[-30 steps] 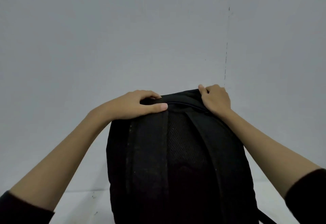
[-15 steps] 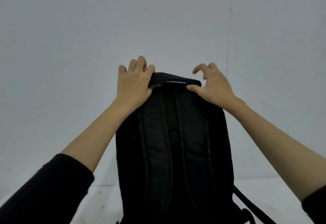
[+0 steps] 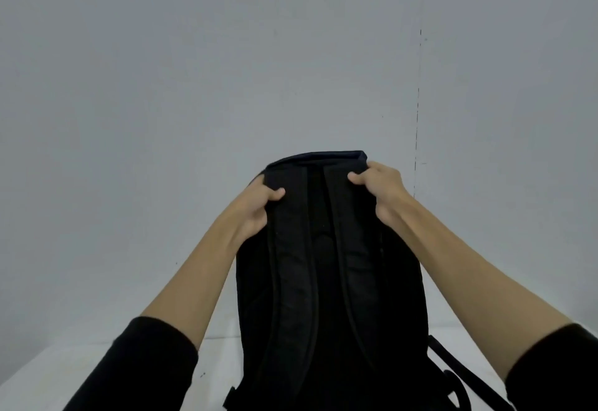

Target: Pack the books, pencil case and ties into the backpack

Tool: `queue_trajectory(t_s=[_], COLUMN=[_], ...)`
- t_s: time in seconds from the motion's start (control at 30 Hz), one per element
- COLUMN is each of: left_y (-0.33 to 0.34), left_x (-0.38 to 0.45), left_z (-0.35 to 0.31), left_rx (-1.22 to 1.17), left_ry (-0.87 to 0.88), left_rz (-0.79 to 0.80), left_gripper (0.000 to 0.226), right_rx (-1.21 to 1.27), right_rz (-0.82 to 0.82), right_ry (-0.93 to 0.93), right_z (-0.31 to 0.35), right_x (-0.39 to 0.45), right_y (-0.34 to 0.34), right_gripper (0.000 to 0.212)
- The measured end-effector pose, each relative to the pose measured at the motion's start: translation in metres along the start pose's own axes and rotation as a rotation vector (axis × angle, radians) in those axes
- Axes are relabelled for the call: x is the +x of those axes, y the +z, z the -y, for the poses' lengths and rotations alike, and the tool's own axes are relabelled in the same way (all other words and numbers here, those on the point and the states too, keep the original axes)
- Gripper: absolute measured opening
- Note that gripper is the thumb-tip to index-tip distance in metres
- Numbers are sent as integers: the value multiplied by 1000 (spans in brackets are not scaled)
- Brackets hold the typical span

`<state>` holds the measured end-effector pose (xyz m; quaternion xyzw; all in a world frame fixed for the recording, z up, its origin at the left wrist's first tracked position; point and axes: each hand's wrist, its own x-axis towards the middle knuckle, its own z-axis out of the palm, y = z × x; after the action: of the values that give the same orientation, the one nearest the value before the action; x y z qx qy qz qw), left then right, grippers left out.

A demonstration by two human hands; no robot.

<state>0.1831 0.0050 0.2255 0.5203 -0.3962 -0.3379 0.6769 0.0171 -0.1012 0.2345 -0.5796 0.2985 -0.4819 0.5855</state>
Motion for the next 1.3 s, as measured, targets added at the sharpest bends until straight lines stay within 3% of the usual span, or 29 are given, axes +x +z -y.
queue_trajectory(t_s=[0.1, 0.37, 0.63, 1.07, 1.3], left_y=[8, 9, -18, -18, -18], left_x=[4, 4, -17, -47, -59], left_z=[-12, 19, 56, 92, 115], left_rx=[-185, -269, 199, 384, 359], left_ry=[107, 231, 231, 195, 170], left_rz=[-41, -62, -14, -186, -282], left_gripper=[41, 42, 40, 33, 41], right_rx=[167, 204, -14, -452, -500], right_rz=[58, 217, 130, -81, -127], right_ry=[-62, -162, -116, -206, -241], right_z=[11, -14, -40, -82, -101], right_x=[3, 0, -13, -45, -60], right_y=[-14, -30, -40, -42, -43], right_gripper=[22, 27, 20, 26, 19])
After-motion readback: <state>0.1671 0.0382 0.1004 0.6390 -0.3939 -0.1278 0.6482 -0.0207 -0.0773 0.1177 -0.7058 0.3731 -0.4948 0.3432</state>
